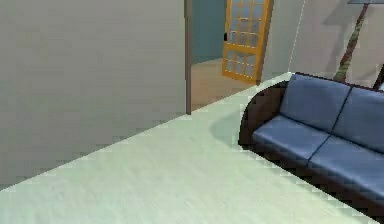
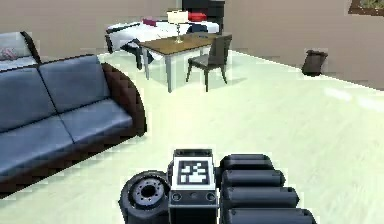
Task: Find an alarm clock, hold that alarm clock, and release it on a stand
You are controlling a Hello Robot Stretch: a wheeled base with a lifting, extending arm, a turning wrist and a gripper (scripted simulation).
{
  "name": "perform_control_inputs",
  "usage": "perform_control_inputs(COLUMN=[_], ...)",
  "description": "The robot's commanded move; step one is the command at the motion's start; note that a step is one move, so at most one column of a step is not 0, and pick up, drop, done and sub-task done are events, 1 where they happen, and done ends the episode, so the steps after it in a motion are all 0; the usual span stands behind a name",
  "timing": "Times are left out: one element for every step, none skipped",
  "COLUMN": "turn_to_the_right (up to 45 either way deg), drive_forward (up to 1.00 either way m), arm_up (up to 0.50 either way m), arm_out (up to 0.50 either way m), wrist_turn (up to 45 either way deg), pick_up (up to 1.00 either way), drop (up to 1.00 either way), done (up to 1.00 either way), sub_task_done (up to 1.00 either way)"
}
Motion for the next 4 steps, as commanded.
perform_control_inputs(turn_to_the_right=[45.0,12.0,-45.0,-45.0], drive_forward=[0.00,0.00,0.00,0.00], arm_up=[0.00,0.00,0.00,0.00], arm_out=[0.00,0.00,0.00,0.00], wrist_turn=[0.0,0.0,0.0,0.0], pick_up=[0.00,0.00,0.00,0.00], drop=[0.00,0.00,0.00,0.00], done=[0.00,0.00,0.00,0.00], sub_task_done=[0.00,0.00,0.00,0.00])
